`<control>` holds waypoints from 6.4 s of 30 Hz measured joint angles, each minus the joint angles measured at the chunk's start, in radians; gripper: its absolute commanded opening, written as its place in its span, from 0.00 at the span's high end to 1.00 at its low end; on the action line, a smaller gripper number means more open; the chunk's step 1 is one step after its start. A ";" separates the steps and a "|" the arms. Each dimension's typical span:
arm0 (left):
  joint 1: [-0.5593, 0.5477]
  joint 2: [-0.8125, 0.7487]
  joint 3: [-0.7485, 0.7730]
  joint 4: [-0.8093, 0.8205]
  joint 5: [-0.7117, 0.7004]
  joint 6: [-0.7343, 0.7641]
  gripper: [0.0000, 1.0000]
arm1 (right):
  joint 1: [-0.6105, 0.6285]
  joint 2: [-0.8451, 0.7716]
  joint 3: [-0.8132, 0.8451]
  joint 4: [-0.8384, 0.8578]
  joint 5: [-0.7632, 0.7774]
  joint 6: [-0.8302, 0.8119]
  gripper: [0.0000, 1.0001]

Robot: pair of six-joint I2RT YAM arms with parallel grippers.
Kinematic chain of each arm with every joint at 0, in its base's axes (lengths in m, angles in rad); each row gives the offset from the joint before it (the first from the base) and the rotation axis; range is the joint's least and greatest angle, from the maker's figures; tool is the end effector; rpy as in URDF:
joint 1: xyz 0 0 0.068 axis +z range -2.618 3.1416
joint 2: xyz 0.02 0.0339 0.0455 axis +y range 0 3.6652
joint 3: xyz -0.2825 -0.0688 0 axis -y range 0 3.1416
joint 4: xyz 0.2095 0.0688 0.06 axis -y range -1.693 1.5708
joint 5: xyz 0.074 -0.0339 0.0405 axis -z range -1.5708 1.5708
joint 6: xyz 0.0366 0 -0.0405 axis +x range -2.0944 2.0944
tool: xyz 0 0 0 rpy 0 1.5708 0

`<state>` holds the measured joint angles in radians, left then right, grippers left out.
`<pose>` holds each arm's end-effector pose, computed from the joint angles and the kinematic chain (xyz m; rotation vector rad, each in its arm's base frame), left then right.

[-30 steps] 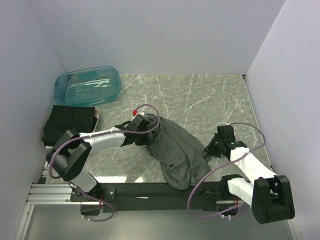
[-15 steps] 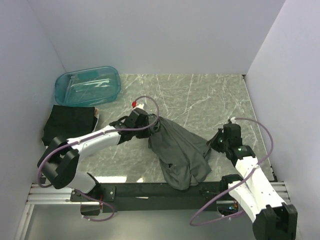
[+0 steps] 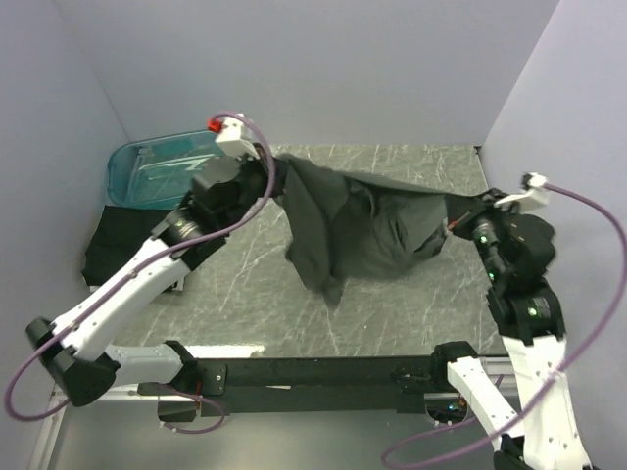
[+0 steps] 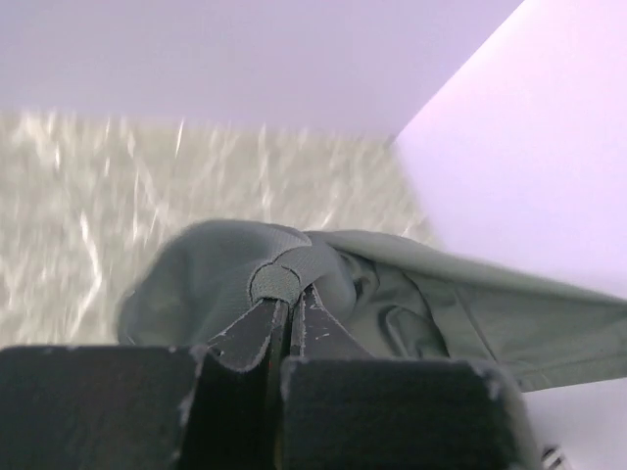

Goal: Fold and stack the t-shirts
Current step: Flatten the tshirt out

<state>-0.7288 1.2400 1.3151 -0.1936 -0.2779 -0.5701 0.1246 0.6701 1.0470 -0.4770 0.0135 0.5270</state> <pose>0.1865 -0.1531 0.4433 -0.0769 1.7380 -0.7348 0.0808 0.0096 0.4108 0.3486 1.6572 0.4795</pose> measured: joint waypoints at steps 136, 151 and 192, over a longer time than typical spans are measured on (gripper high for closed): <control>0.378 0.760 0.217 -0.031 0.400 -0.070 0.01 | 0.164 0.422 -0.124 -0.161 0.261 -0.083 1.00; 0.274 1.033 0.555 -0.190 0.431 0.341 0.19 | 0.148 0.427 -0.154 -0.130 0.239 -0.103 1.00; 0.137 0.257 0.288 -0.022 0.069 0.233 0.99 | 0.130 0.148 0.254 -0.114 0.323 -0.158 1.00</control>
<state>-0.5915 1.4971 1.6035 -0.2157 -0.2089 -0.3370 0.2550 0.8181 1.3010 -0.5915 0.3370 0.3687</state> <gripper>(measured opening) 0.021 0.009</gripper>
